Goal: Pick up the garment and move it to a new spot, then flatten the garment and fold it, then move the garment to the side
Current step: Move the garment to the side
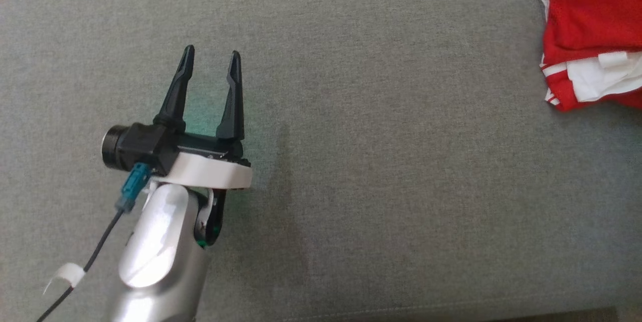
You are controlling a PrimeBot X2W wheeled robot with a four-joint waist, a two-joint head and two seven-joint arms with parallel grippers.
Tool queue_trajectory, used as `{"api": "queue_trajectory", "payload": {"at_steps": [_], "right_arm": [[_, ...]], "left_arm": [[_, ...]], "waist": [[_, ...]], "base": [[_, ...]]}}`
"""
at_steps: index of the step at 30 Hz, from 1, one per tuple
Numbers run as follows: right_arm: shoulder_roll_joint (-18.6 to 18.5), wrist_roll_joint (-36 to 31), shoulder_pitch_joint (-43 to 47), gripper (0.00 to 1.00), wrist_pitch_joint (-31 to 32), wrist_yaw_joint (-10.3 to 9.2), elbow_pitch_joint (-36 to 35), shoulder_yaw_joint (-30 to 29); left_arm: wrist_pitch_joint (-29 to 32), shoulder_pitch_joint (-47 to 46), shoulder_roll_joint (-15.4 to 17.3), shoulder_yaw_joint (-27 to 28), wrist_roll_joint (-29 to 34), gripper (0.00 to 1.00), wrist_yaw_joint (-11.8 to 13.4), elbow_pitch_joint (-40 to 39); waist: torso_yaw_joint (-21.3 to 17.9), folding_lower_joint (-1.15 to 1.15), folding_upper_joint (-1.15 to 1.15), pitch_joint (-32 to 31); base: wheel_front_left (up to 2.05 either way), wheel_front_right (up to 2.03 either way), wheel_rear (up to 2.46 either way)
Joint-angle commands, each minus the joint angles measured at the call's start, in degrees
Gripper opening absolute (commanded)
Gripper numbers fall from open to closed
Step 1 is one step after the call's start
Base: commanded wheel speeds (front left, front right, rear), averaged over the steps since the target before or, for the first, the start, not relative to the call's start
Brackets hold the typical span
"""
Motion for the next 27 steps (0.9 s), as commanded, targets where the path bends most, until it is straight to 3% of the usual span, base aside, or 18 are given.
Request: {"api": "queue_trajectory", "payload": {"at_steps": [1,5,7,18,22,27], "right_arm": [[-1.45,-0.94,2.33,0.0,0.64,-0.05,-2.65,-1.34],[-0.57,-1.54,3.17,0.0,1.37,-0.05,-4.02,-3.26],[0.29,-1.43,3.71,1.0,1.65,-0.05,-4.77,-4.43],[7.58,-1.99,6.11,1.0,1.66,-0.05,-12.23,-5.91],[13.5,-0.15,6.91,1.0,-0.58,-0.05,-15.99,-6.14],[24.81,2.87,9.89,1.0,-6.07,-0.05,-19.6,-10.52]], "left_arm": [[-0.36,-1.23,0.64,2.13,0.63,1.0,-0.33,-1.39],[-0.36,-1.21,0.64,2.36,0.66,1.0,-0.45,-1.12],[-0.36,-1.1,0.64,2.42,0.56,1.0,-0.48,-0.94],[-0.36,2.4,0.64,3.78,-0.26,1.0,0.05,-0.24],[-0.36,4.03,0.64,4.88,0.2,1.0,0.28,-0.26],[-0.36,6.46,0.64,6.07,0.11,1.0,0.48,-0.89]], "waist": [[-0.18,-0.01,0.0,-0.34],[-0.36,-0.01,0.0,-0.87],[-0.36,-0.01,0.0,-1.48],[0.31,-0.01,0.0,-9.37],[1.27,-0.01,0.0,-12.83],[2.84,-0.01,0.0,-16.29]], "base": [[0.0,0.0,0.0],[0.0,0.0,0.0],[0.0,0.0,0.0],[0.0,0.0,0.0],[0.0,0.0,0.0],[0.0,0.0,0.0]]}}
